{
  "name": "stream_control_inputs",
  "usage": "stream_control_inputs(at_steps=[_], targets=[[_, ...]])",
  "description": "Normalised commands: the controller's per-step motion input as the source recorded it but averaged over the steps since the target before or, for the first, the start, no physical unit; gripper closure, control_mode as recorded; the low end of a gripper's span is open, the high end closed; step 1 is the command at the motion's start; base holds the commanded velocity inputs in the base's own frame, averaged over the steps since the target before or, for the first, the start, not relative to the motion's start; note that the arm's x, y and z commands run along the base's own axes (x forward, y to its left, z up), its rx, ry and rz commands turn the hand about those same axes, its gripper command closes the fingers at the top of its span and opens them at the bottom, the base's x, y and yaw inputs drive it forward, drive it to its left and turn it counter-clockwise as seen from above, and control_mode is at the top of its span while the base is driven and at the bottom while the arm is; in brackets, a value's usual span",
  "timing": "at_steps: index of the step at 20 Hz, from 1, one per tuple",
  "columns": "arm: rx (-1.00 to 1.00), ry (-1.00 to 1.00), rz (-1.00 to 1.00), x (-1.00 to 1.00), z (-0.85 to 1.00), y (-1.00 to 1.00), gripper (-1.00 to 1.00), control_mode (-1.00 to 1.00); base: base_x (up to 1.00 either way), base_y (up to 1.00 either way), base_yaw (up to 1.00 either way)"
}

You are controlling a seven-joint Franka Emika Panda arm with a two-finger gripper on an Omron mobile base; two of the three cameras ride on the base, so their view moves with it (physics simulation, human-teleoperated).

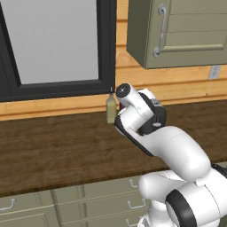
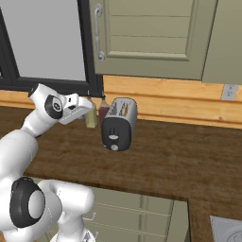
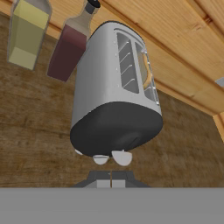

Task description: Start the toaster. Once the lever pops up, take the bread to the plate on the dining counter.

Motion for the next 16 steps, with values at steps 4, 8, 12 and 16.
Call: stream_control_inputs(at_steps=[4, 8, 12, 16], targets=[[0.00, 0.00, 0.00, 0.00, 0.00, 0.00, 1.00, -1.00, 0.00, 0.00, 0.00], [0.00, 0.00, 0.00, 0.00, 0.00, 0.00, 1.00, -1.00, 0.00, 0.00, 0.00], [0.00, 0.00, 0.00, 0.00, 0.00, 0.00, 1.00, -1.00, 0.00, 0.00, 0.00], [0.00, 0.00, 0.00, 0.00, 0.00, 0.00, 1.00, -1.00, 0.00, 0.00, 0.00]])
